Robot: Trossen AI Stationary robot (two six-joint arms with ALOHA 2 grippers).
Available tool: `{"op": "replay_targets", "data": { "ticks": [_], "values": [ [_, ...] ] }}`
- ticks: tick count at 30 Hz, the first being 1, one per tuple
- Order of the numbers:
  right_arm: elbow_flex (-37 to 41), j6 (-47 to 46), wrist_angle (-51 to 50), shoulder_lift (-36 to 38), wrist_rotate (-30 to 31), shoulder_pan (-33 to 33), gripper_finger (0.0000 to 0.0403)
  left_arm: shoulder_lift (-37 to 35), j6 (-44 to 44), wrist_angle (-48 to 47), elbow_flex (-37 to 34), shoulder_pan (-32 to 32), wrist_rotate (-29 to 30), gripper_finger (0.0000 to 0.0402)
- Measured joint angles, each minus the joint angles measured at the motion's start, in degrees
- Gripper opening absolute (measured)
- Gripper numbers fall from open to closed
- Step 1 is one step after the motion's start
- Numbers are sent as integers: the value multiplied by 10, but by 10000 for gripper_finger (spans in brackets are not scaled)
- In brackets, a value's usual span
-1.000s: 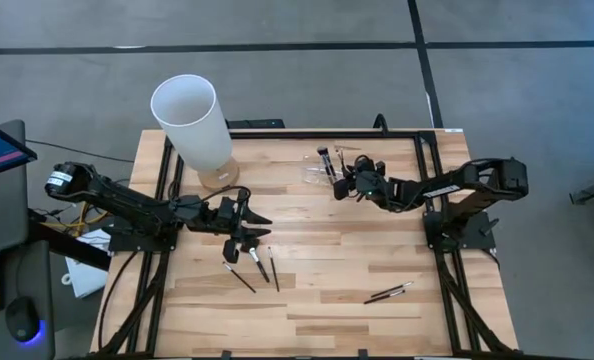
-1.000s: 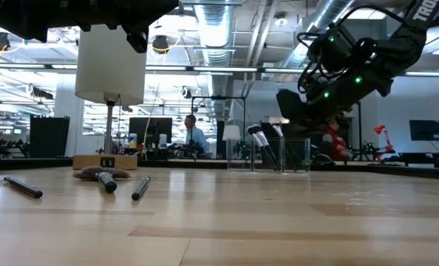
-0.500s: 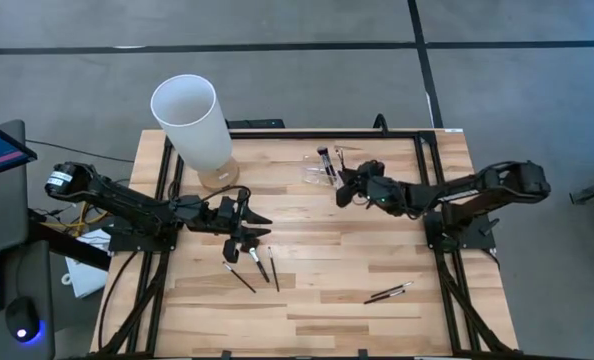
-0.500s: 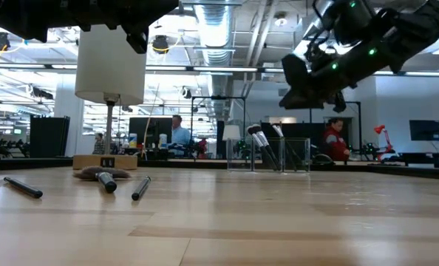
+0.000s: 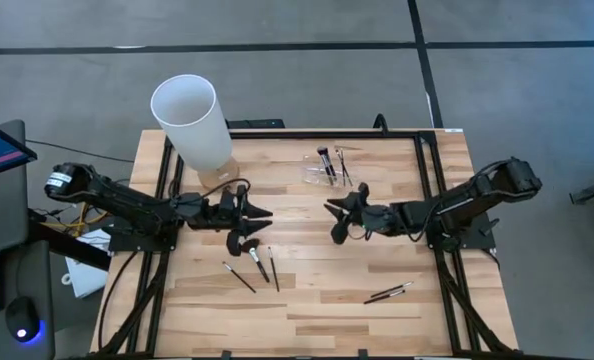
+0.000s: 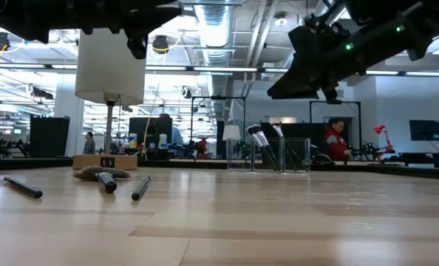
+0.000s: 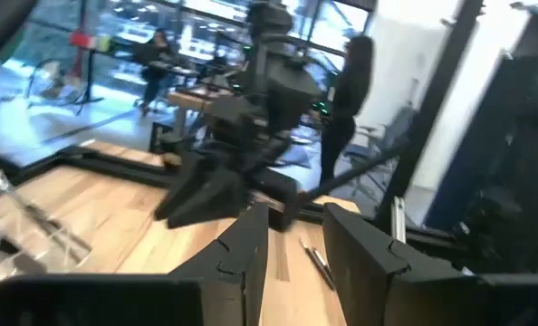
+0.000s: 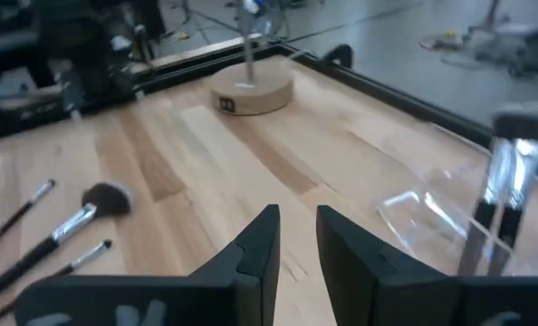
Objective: Put items in baskets/containers
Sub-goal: Put the black highlighter brush into the transparent organizer
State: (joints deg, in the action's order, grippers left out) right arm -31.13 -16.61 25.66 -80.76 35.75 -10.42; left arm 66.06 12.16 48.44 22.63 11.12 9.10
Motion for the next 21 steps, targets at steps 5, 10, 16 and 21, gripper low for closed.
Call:
{"op": "replay_targets", "data": {
  "ticks": [5,10,16,21],
  "values": [
    [-9,52,0,0,0,-9,66,4,81,-39,9,7,51,106],
    [-9,86,-19,14,-9,-12,66,52,150,-73,39,56,135,106],
    [-8,82,-51,43,-35,-7,66,132,208,-104,96,101,201,106],
    [-8,96,-69,69,-91,-7,66,196,229,-104,150,132,226,106]
  ]
}}
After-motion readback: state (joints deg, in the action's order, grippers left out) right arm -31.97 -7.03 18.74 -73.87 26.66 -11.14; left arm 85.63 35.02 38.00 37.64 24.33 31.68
